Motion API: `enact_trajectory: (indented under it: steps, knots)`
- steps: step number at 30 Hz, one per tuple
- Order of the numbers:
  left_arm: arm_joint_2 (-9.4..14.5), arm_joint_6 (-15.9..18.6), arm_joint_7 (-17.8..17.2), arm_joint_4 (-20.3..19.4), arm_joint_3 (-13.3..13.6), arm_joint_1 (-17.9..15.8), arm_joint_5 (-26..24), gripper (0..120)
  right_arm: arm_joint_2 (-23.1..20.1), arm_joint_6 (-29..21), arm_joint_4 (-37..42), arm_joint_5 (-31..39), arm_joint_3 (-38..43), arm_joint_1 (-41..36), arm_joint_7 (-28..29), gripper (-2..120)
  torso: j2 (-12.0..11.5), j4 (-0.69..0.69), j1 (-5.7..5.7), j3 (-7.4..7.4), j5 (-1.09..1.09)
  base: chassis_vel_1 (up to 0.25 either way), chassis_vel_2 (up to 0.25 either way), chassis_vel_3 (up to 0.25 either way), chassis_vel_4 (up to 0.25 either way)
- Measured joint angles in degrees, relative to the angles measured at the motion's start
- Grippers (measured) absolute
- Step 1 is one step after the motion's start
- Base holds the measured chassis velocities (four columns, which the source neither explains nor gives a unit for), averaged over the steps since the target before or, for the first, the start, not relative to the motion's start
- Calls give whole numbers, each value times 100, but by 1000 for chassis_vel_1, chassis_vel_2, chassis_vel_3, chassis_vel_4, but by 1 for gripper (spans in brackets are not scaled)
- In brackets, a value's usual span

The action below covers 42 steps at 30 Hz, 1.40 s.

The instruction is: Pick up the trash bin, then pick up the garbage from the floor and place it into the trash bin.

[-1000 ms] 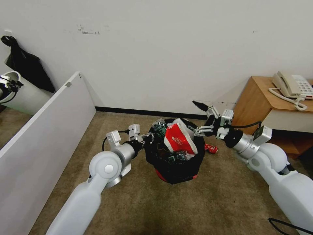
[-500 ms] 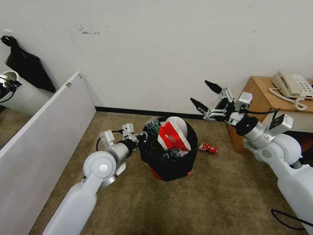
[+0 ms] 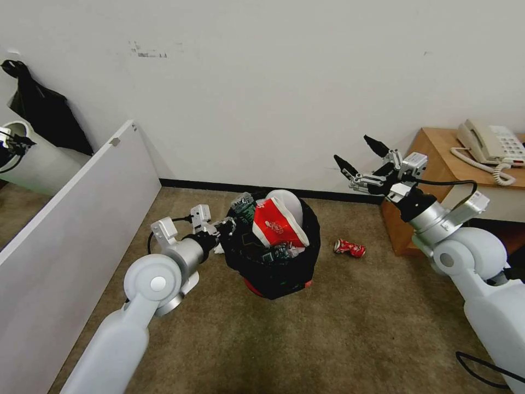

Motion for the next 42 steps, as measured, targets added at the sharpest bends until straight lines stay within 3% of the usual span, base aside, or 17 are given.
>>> enact_trajectory:
  steps: [12, 19, 25, 31, 42]
  knots:
    - [13, -32, -17, -135, -90, 92, 38, 4, 45, -432, -27, -202, -87, -104, 747, 100, 0, 0, 0, 0, 0, 0, 0, 0, 0]
    - [-3, -63, -17, -132, -91, 96, 101, 4, 37, -1239, 235, -82, -126, -252, 2014, 100, 0, 0, 0, 1, 0, 0, 0, 0, 0]
    - [-12, -82, -17, -128, -86, 87, 121, 4, 87, -1680, 341, -33, -241, -370, 2704, 100, 0, 0, 0, 0, 0, 0, 0, 0, 0]
    - [1, -84, -17, -127, -76, 67, 123, 4, 132, -1721, 247, -283, -274, -484, 2856, 100, 0, 0, 0, 0, 1, 0, 0, 0, 0]
    - [5, -85, -18, -109, -58, 44, 124, 4, 111, -1626, 105, -822, -218, -728, 2511, 100, 0, 0, 0, 0, 0, 0, 0, 0, 0]
